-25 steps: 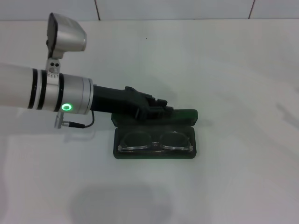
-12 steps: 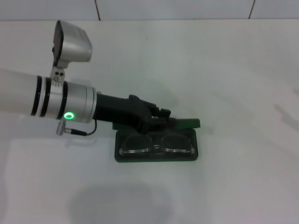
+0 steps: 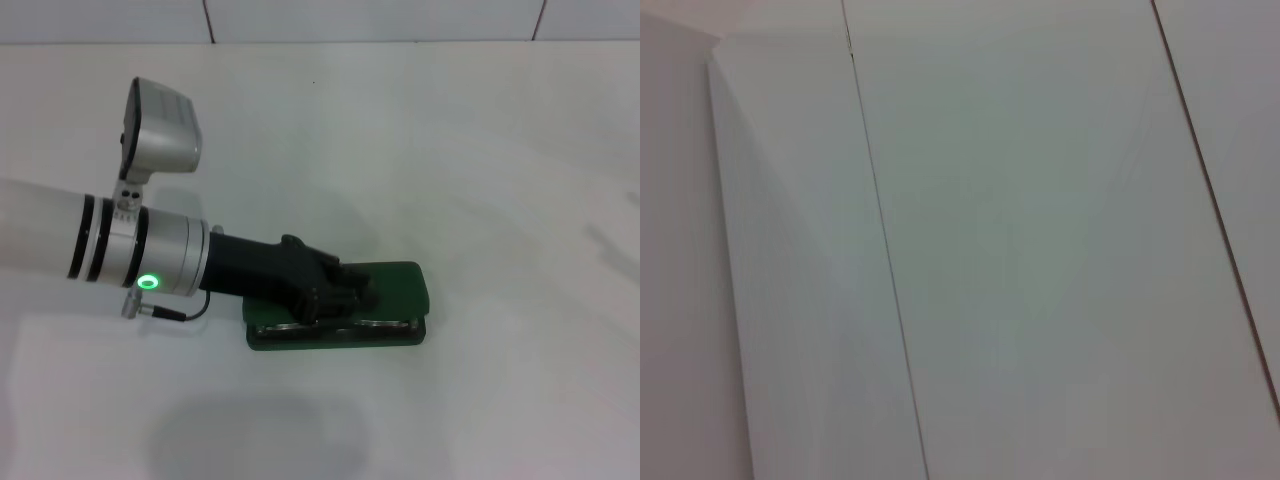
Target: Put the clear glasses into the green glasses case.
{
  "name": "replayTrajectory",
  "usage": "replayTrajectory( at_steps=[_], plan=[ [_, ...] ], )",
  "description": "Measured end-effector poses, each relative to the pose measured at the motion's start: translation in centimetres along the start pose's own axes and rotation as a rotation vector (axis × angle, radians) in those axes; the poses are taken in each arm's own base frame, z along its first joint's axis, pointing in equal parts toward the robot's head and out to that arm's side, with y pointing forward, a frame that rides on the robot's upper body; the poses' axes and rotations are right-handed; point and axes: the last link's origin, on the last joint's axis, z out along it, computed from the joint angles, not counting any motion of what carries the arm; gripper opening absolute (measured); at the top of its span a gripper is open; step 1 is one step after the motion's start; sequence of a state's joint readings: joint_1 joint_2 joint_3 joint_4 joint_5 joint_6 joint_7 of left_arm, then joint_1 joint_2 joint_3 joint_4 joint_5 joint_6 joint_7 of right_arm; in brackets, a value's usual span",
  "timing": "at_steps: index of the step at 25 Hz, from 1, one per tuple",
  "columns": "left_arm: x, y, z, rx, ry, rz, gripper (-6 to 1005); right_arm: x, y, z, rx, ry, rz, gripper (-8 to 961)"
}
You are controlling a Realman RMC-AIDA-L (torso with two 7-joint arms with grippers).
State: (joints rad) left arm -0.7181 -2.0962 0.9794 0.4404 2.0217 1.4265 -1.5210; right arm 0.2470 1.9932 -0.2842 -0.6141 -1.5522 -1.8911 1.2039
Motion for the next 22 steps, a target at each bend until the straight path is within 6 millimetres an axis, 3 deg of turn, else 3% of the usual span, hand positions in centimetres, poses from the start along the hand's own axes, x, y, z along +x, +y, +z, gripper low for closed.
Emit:
replayTrajectory(
  at_steps=[7, 14, 17, 19, 22],
  plan=[
    [-1.0, 0.7, -0.2, -0.026, 0.023, -0.004, 289, 0.3, 0.1, 0.3, -0.006, -0.009, 0.005, 795],
    [0.5, 2.5, -1.2, -0.157, 0.111, 0.014, 295, 1.1, 0.5, 1.0, -0.058, 0.056, 0.024, 795],
    [1.2, 3.6, -2.3, -0.225, 0.160, 0.055, 298, 1.8, 0.9, 1.7, -0.111, 0.110, 0.038, 795],
    [1.9, 5.6, -4.7, -0.303, 0.289, 0.173, 299, 2.9, 2.0, 3.1, -0.228, 0.200, 0.063, 795],
    [2.0, 6.7, -6.9, -0.308, 0.391, 0.252, 337, 4.3, 3.8, 4.7, -0.385, 0.303, 0.081, 795]
  ],
)
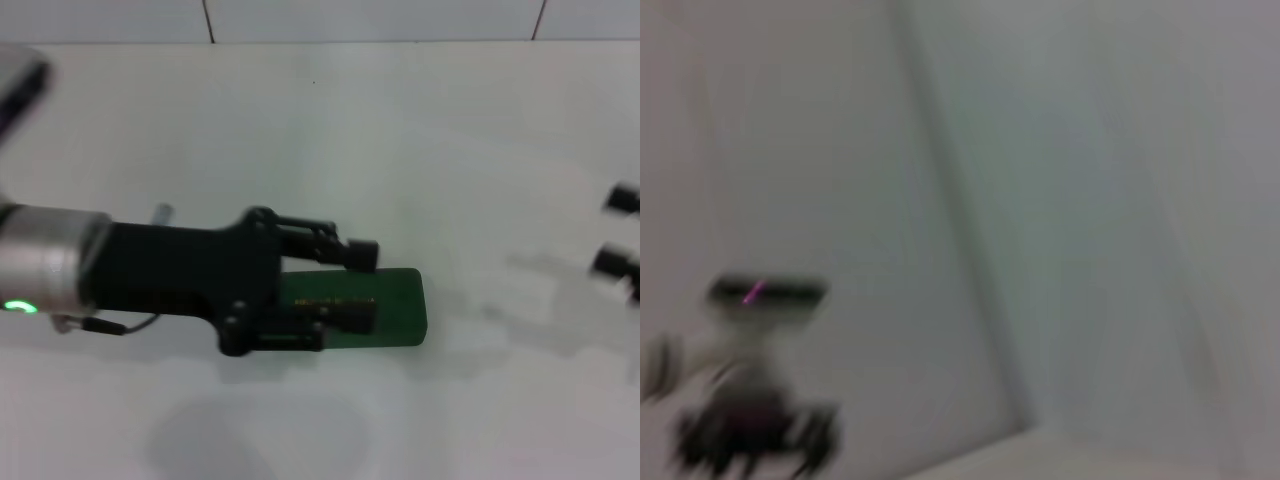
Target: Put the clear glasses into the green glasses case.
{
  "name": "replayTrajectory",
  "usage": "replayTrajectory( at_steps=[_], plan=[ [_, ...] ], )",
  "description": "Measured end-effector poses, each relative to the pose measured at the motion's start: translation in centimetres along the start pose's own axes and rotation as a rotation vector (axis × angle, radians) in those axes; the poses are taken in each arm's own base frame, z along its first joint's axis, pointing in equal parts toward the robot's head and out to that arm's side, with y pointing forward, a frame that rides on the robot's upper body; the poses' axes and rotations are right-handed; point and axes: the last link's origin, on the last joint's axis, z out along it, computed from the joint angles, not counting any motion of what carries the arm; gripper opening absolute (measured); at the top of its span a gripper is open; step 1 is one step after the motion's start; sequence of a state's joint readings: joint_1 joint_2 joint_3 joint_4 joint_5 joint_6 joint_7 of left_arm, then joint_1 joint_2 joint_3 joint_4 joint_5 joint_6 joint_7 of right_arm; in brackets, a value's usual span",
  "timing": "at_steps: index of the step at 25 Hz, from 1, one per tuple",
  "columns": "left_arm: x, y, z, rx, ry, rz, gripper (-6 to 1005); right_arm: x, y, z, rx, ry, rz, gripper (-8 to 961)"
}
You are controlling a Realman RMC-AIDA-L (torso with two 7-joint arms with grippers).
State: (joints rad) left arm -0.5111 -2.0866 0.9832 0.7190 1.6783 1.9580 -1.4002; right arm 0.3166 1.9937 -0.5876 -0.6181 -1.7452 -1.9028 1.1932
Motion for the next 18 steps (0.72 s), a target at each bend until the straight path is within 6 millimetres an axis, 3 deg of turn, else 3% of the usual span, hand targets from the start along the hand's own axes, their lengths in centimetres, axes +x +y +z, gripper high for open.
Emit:
replayTrajectory(
  at_steps=[8, 15, 18],
  plan=[
    [-0.6, 1.5, -4.0, 0.109, -0.003, 0.009, 637, 0.0, 1.2, 5.1, -0.217, 0.008, 0.021, 794],
    [-1.6, 2.2, -4.9, 0.140, 0.003, 0.016, 872, -0.7, 1.4, 7.4, -0.315, 0.021, 0.017, 794],
    [-1.7, 2.3, -4.9, 0.144, 0.004, 0.015, 872, -0.8, 1.4, 8.1, -0.340, 0.033, 0.022, 795]
  ],
)
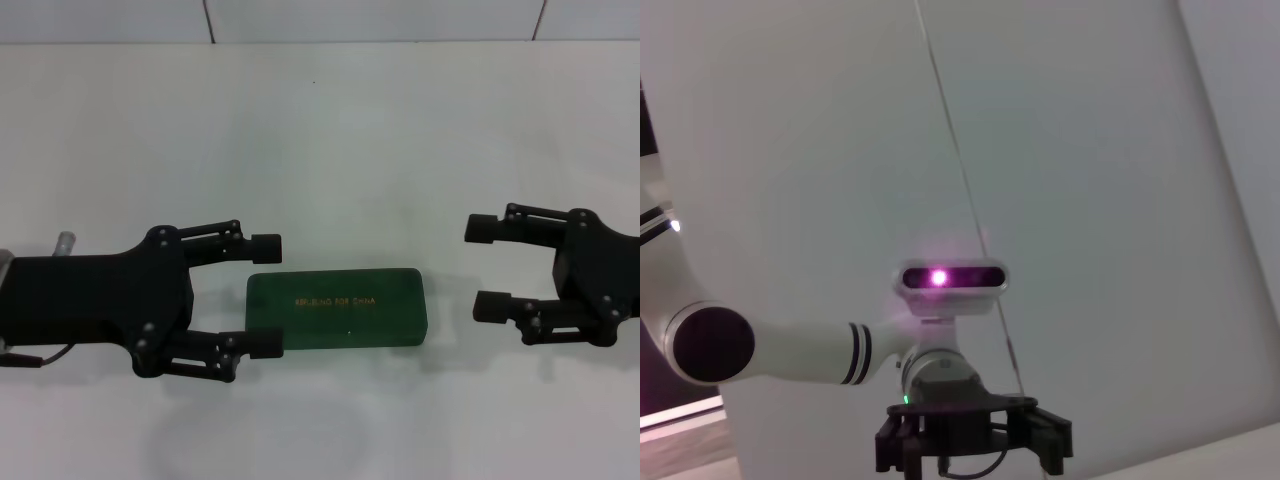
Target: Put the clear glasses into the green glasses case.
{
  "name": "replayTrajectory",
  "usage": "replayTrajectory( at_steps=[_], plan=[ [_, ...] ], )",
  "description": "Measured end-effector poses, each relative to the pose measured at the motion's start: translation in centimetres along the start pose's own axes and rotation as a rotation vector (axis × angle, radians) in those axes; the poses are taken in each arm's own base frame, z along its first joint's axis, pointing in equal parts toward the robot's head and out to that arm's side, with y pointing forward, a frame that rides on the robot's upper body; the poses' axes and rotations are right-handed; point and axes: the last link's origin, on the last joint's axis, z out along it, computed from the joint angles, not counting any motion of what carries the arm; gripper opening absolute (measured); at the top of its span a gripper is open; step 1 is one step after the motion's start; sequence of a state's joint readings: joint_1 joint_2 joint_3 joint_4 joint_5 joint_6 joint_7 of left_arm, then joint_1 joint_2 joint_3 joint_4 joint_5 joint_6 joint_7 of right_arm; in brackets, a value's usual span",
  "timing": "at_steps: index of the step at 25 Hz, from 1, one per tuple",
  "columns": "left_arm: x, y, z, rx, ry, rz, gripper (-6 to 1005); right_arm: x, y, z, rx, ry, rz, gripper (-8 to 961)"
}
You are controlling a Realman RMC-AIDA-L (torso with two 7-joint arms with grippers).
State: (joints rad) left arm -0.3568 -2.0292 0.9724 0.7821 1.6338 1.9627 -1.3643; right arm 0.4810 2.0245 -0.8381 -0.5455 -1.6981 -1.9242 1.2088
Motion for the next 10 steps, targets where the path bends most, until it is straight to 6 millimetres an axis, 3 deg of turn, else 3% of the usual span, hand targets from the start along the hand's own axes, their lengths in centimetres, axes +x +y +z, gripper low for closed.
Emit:
replayTrajectory(
  at_steps=[10],
  plan=[
    [-0.45, 0.28, -0.24, 0.007, -0.007, -0.017, 872, -0.27, -0.29, 0.69, -0.025, 0.013, -0.001, 794]
  ],
)
